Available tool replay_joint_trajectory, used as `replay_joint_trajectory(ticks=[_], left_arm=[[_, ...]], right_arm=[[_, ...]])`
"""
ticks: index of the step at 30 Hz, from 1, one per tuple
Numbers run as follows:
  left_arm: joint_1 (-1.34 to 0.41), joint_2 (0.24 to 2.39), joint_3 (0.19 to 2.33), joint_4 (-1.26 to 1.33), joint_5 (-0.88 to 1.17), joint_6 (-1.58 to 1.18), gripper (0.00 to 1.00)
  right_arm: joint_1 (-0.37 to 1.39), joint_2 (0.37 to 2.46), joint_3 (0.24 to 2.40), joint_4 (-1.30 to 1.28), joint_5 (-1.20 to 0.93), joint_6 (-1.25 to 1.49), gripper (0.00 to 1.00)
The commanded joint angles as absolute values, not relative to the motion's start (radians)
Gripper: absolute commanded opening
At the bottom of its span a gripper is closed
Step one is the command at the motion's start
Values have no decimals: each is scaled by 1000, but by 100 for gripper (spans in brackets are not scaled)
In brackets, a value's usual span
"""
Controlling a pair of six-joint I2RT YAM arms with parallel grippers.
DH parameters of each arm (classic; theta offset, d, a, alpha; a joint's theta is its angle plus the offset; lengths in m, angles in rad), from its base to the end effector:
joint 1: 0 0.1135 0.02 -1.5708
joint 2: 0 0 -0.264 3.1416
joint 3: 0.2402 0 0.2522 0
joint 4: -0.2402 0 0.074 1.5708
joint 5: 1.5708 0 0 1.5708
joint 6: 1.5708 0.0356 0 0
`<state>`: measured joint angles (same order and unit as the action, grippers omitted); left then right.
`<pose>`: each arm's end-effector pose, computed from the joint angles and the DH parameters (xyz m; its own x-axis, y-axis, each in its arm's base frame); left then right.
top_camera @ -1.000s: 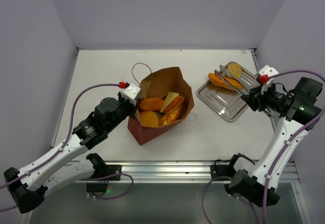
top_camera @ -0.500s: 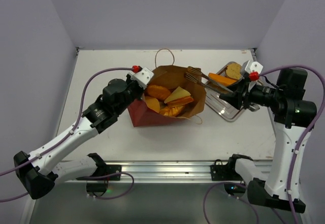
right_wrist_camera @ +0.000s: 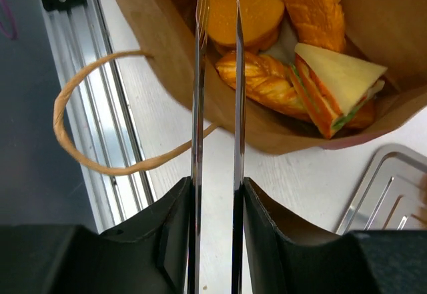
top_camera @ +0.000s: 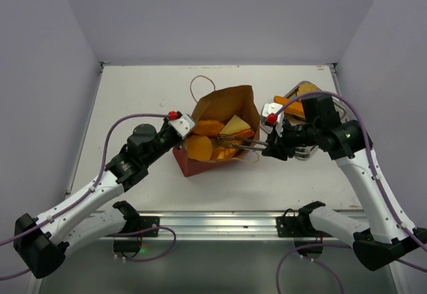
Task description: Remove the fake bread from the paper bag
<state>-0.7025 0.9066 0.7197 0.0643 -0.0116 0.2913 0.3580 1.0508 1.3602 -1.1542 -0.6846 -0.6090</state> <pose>0.1666 -0.1405 0.3214 0.0936 0.2970 -0.9503 0.6373 0.7155 0.2864 0.1526 0.0811 0.3984 -0.1943 -0.5458 -0.8151 -0.9458 0.3246 0.0081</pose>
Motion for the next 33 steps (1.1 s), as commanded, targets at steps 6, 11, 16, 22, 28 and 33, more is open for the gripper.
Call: replay_joint_trajectory(ticks=[6, 11, 16, 22, 28, 33], left_arm=[[-701, 707, 548, 193, 150, 266, 0], [-703, 603, 494, 201, 204, 222, 0], [-706, 549, 471, 209, 270, 157, 0], [-716, 554, 454, 210, 324, 65, 0], [-735, 578, 431, 216, 304, 15, 0], [-750, 632, 436, 230, 282, -25, 0]], right_arm=[[521, 985, 1296, -1163, -408, -572, 36], [569, 933, 1233, -1212, -322, -583, 36], [571, 891, 1172, -1227, -290, -592, 35], [571, 877, 1184, -1197, -276, -568, 34], [571, 877, 1170, -1146, -233, -568, 35], [586, 894, 1175, -1098, -207, -571, 35]])
